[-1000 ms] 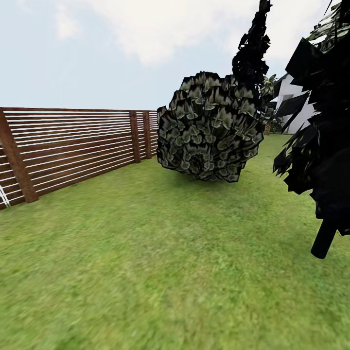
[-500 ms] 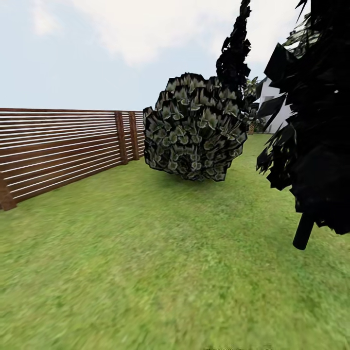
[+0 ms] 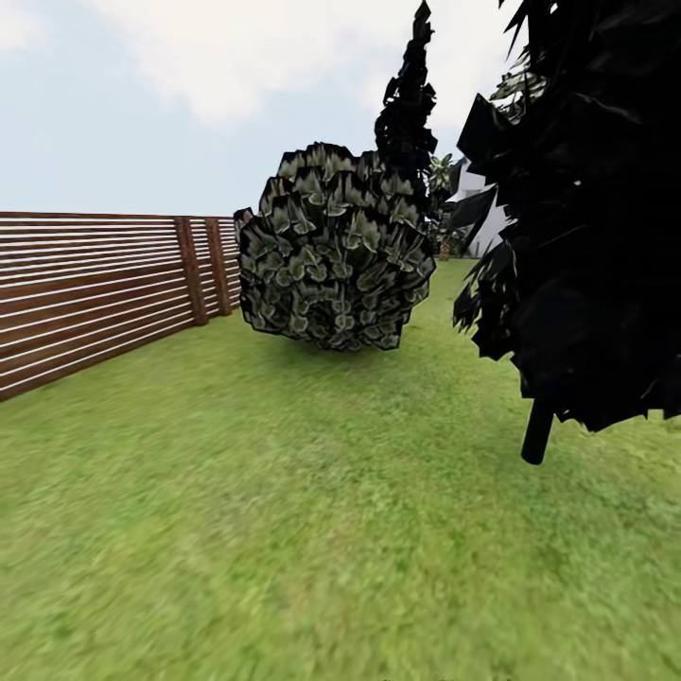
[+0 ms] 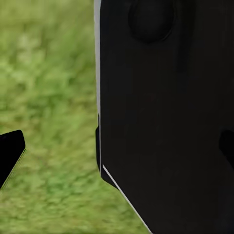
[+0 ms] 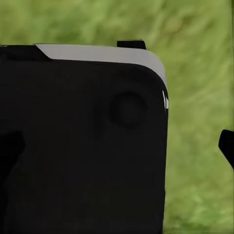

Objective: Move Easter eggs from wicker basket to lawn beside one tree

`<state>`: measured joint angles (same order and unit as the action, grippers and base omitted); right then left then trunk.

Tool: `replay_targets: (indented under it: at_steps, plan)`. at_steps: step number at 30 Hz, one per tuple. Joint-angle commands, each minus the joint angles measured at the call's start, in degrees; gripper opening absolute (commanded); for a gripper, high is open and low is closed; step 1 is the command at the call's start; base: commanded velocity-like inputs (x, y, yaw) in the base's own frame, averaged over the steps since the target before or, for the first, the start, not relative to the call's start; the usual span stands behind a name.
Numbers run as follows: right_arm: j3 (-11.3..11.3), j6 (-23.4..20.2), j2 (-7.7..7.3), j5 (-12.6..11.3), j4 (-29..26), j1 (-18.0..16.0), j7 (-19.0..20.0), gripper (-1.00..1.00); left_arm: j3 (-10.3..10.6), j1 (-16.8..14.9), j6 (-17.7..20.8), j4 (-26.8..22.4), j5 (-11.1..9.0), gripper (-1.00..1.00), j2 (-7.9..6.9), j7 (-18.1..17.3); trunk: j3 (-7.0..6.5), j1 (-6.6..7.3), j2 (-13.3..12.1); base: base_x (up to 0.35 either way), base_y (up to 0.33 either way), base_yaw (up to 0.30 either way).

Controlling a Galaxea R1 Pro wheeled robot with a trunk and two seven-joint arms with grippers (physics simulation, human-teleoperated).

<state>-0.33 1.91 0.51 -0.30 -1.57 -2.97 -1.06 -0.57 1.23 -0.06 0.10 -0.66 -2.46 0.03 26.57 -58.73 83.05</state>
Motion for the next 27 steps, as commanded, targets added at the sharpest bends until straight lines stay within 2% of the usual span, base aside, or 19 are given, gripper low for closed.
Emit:
replay_targets:
  at_steps: [1,27]
  plan:
    - [-0.03,0.20,0.02,-0.04,0.07,-0.05,-0.12,1.00,-0.05,0.00,0.00,-0.01,-0.06,1.00,-0.01,0.01,0.04,0.00,0.02,0.000,0.000,-0.276]
    - [-0.20,0.20,-0.25,-0.23,0.09,-0.03,-0.17,1.00,0.00,0.00,-0.02,-0.01,-0.06,1.00,-0.04,-0.03,0.04,0.00,0.02,0.000,0.000,-0.277]
